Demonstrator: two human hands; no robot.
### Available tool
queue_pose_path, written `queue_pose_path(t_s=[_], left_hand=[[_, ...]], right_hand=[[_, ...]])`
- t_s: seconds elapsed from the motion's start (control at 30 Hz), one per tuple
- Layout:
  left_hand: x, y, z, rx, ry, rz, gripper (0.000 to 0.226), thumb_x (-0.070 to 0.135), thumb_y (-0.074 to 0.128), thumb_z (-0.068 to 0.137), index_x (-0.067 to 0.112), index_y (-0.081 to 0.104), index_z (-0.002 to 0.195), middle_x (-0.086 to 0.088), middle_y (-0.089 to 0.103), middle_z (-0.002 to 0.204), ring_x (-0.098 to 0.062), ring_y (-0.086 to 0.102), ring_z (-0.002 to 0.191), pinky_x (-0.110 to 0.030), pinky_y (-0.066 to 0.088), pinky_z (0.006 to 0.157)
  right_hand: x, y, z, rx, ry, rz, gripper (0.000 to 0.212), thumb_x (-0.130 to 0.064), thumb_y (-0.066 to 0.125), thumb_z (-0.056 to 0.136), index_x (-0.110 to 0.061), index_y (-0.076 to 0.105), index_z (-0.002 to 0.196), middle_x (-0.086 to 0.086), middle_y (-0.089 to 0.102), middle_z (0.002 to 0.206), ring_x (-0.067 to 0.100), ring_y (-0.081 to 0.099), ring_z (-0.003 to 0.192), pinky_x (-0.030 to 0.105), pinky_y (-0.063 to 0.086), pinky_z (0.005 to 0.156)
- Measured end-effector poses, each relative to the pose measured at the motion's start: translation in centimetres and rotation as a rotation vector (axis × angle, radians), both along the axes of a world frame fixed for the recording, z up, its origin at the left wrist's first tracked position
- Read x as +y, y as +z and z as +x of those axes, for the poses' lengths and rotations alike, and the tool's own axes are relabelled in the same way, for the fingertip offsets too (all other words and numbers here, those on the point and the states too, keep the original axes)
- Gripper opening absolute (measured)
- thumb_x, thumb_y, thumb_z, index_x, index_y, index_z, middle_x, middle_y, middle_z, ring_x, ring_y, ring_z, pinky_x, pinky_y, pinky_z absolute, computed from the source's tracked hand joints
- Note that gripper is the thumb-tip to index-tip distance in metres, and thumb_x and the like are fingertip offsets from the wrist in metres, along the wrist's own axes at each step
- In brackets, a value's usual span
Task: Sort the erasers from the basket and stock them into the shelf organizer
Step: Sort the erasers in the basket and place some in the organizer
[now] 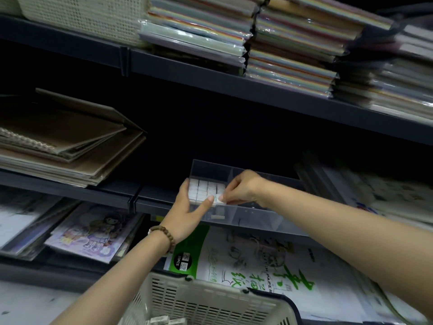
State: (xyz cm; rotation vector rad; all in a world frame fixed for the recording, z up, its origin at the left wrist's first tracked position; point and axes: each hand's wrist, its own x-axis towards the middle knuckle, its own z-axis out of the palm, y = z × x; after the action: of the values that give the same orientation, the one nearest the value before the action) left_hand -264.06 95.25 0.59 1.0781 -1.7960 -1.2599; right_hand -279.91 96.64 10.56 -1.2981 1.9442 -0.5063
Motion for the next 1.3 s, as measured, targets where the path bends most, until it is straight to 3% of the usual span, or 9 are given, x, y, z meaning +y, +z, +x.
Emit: queue_pose_path(t_s=[0.17,0.3,0.4,0.77,0.83,0.97,1.1,1.17,1.3], left_hand=[[-0.4,-0.3,0.0,-0.001,0.005,-0.002,0.1,0.064,0.047,0.075,0.024,-0.006,0.15,0.008,0.001,0.158,-0.01,0.01,0.143,-0.022,0.017,0.104],[-1.1,-0.8,0.1,-0.017,0.04,-0.015,0.077,0.049,0.041,0.092,0.02,0.0,0.15,0.005,0.007,0.158,-0.01,0.012,0.143,-0.02,0.015,0.106],[-1.2,-1.0,0.2,-0.026,0.046,-0.027,0.066,0.042,0.035,0.097,0.021,0.003,0.15,0.005,0.009,0.158,-0.01,0.014,0.143,-0.019,0.015,0.107],[-1.2,-0.6,1.1,0.124,0.1,0.039,0.055,0.027,0.043,0.098,0.022,0.02,0.149,0.007,0.028,0.151,-0.005,0.027,0.134,-0.019,0.023,0.104],[-1.4,-0.4,1.9,0.148,0.141,0.04,0.054,0.024,0.044,0.098,0.022,0.023,0.148,0.01,0.032,0.146,0.001,0.029,0.127,-0.018,0.024,0.103],[-1.3,-0.3,3.1,0.148,0.136,0.037,0.053,0.023,0.047,0.097,0.022,0.027,0.147,0.021,0.033,0.132,0.007,0.031,0.119,-0.011,0.026,0.094],[-1.2,-0.4,3.2,0.147,0.132,0.035,0.054,0.024,0.047,0.097,0.023,0.027,0.147,0.017,0.035,0.138,0.004,0.033,0.124,-0.016,0.027,0.099],[-1.3,-0.4,3.3,0.155,0.129,0.046,0.054,0.025,0.047,0.097,0.023,0.028,0.147,0.013,0.035,0.144,0.0,0.034,0.129,-0.018,0.027,0.103],[-1.3,-0.9,3.6,0.111,0.133,0.03,0.054,0.032,0.047,0.096,0.03,0.028,0.146,0.018,0.04,0.141,0.004,0.041,0.124,-0.013,0.031,0.099]], right_hand=[[-1.5,0.6,0.6,0.113,-0.025,0.119,0.035,-0.01,0.069,0.084,0.007,0.058,0.113,0.016,0.068,0.108,0.015,0.068,0.077,0.025,0.058,0.078],[-2.6,1.2,0.9,0.134,0.023,0.241,0.035,-0.007,0.062,0.089,0.009,0.056,0.12,0.018,0.06,0.125,0.02,0.064,0.106,0.022,0.052,0.085],[-3.1,0.4,1.3,0.135,0.04,0.288,0.033,-0.002,0.059,0.09,0.01,0.055,0.12,0.019,0.057,0.129,0.021,0.06,0.113,0.022,0.05,0.089],[-3.7,-0.1,1.0,-0.031,0.015,0.217,0.036,0.002,0.059,0.088,0.012,0.051,0.123,0.021,0.055,0.131,0.023,0.06,0.114,0.022,0.05,0.087],[-3.9,-0.4,1.3,-0.059,0.044,0.183,0.038,0.002,0.061,0.087,0.013,0.052,0.122,0.021,0.057,0.128,0.022,0.063,0.107,0.022,0.051,0.084],[-5.0,0.0,1.9,0.095,0.154,0.274,0.031,-0.003,0.063,0.087,0.01,0.06,0.115,0.018,0.066,0.114,0.013,0.066,0.082,0.02,0.052,0.086],[-5.7,0.3,2.0,0.108,0.175,0.355,0.03,-0.005,0.059,0.09,0.011,0.058,0.115,0.02,0.069,0.107,0.014,0.068,0.079,0.021,0.054,0.085],[-5.8,0.4,1.9,0.04,0.181,0.412,0.034,-0.01,0.054,0.094,0.013,0.051,0.12,0.019,0.068,0.102,0.012,0.07,0.08,0.021,0.057,0.079],[-6.2,0.4,1.9,-0.074,0.23,0.48,0.035,-0.004,0.052,0.094,0.018,0.045,0.121,0.029,0.056,0.123,0.025,0.066,0.1,0.02,0.058,0.07]])
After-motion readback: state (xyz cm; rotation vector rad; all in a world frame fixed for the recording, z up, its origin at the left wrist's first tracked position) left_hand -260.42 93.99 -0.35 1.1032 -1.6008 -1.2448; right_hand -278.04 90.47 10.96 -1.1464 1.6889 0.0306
